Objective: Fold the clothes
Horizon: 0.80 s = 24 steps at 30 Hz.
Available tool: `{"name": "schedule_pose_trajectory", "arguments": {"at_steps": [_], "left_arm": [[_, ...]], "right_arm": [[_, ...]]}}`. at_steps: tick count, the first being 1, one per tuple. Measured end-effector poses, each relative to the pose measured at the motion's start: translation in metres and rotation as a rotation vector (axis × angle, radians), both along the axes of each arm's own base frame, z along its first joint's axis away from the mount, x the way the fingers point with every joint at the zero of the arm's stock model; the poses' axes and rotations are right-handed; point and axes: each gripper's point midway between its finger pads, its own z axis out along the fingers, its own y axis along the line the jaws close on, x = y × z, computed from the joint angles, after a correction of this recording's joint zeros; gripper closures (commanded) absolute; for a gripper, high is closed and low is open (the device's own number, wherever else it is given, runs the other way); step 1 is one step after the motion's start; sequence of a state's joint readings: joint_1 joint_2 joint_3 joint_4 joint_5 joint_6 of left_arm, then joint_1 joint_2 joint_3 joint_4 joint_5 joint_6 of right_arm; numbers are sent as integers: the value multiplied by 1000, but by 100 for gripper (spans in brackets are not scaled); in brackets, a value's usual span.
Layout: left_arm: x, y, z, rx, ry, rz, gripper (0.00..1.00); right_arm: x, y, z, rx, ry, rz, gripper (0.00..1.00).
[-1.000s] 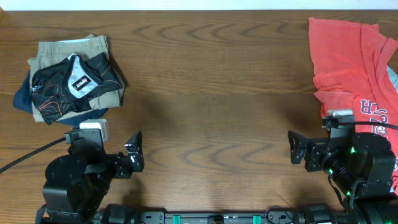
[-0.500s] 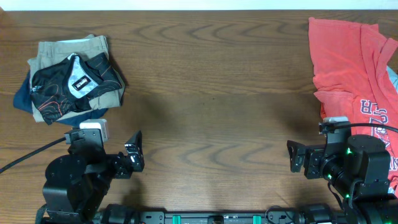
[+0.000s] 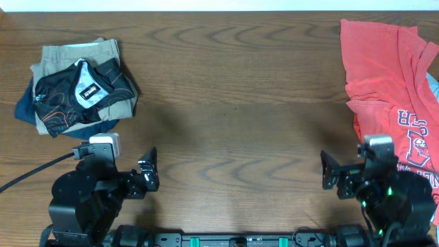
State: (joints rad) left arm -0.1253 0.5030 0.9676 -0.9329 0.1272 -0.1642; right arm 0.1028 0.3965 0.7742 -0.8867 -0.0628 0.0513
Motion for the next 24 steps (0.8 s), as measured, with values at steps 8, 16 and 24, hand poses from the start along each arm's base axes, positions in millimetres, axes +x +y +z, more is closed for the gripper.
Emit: {"name": "schedule_pose_trajectory", "arguments": {"at_steps": [8,16,24], "left_arm": [[-1,0,-3,1,10,0,2],[-1,0,-3,1,10,0,2],[-1,0,-3,1,10,0,2]], "right_arm": [[7,-3,-10,4,-274,-9,1],[25,-7,-13,-13,-461,-33,1],[45,-20,-35,-38,-537,-110,1]]}}
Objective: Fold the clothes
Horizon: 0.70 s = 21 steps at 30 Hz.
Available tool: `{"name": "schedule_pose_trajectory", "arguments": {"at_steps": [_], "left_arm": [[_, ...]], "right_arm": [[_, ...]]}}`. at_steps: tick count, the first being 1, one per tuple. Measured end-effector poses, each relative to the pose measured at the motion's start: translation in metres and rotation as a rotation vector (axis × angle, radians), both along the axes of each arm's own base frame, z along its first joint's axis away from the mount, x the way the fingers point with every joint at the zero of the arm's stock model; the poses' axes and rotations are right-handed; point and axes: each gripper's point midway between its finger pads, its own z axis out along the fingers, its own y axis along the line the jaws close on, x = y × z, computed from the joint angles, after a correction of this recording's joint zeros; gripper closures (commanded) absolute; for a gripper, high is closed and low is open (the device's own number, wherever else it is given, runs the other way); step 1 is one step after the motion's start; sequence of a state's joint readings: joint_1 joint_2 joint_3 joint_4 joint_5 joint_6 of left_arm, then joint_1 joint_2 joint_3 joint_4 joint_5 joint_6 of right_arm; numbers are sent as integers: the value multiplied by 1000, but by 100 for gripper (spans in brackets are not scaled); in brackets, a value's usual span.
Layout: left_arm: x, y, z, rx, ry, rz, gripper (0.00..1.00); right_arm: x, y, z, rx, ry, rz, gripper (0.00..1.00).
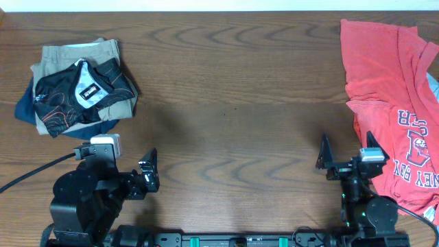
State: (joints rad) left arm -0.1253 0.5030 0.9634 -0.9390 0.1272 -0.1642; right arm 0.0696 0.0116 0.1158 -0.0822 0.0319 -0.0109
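A crumpled red T-shirt with white lettering lies spread at the table's right edge, running from the far side to the near side. On the left sits a pile of folded clothes: beige trousers, a dark blue piece and a black patterned garment on top. My left gripper rests open near the front edge, holding nothing. My right gripper points left, just beside the shirt's near hem. Its fingers look apart and empty.
The wooden table stretches between pile and shirt. A black cable runs from the left arm's base toward the left edge. A pale blue cloth peeks out beneath the shirt at the far right.
The right arm has lifted and drawn in, so its body looks smaller and its gripper now sits slightly farther from the front edge. The left arm and the clothes have not moved.
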Motion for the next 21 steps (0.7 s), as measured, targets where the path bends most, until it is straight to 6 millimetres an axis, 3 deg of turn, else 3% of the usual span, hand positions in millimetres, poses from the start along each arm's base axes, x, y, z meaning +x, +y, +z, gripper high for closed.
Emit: {"name": "schedule_pose_trajectory", "arguments": {"at_steps": [3,7,21], "left_arm": [[0,0,0,0,0,0,2],[0,0,0,0,0,0,2],[0,0,0,0,0,0,2]], "right_arm": [[5,-5,-15,-1,1,-30,1],[7,-7,-49,-15,93,-44,1],[7,-6,-49,-49,90,-38,1]]}}
